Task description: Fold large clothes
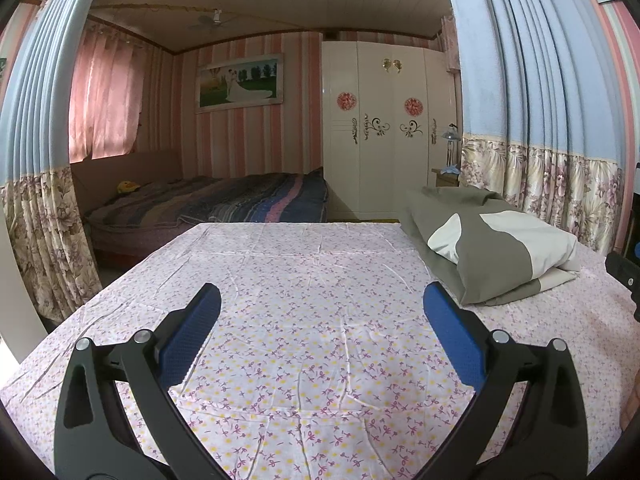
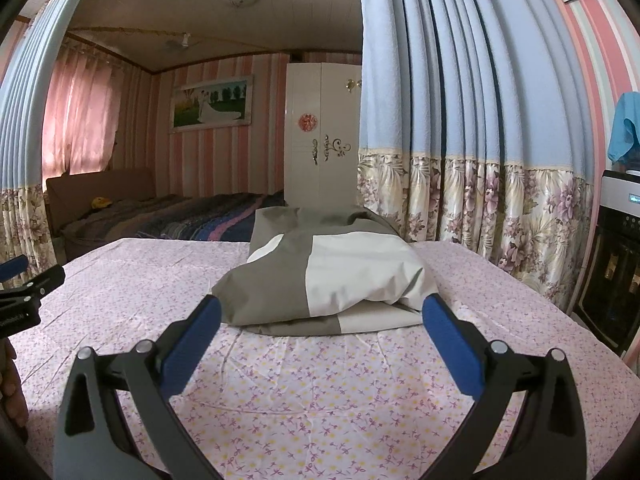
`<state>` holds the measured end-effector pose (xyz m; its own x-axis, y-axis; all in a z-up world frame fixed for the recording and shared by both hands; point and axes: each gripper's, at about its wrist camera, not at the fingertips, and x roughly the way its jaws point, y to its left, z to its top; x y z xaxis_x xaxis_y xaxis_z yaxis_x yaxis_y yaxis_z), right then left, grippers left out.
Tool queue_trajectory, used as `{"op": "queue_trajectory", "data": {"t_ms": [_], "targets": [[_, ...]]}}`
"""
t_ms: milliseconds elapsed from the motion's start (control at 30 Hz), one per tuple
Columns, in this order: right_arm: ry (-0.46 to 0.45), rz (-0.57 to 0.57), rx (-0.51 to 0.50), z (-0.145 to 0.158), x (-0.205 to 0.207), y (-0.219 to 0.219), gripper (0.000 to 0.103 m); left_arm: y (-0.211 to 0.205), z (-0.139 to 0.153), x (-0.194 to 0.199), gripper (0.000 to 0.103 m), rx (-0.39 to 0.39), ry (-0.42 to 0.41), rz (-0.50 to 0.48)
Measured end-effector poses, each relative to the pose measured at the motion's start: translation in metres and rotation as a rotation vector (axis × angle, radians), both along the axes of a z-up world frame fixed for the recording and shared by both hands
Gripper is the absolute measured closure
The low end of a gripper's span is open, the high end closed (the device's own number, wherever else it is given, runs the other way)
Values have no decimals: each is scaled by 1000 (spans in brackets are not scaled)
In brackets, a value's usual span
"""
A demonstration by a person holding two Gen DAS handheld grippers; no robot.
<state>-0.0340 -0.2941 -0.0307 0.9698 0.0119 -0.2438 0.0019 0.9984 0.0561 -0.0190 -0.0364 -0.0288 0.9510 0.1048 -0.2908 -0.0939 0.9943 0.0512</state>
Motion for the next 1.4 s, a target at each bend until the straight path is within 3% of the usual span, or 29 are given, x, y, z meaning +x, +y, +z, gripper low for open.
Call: {"op": "queue_trajectory", "data": {"t_ms": [1400], "targets": [[0, 5, 0, -1, 1, -4, 2, 2, 1, 0, 3, 3, 2, -2]]}}
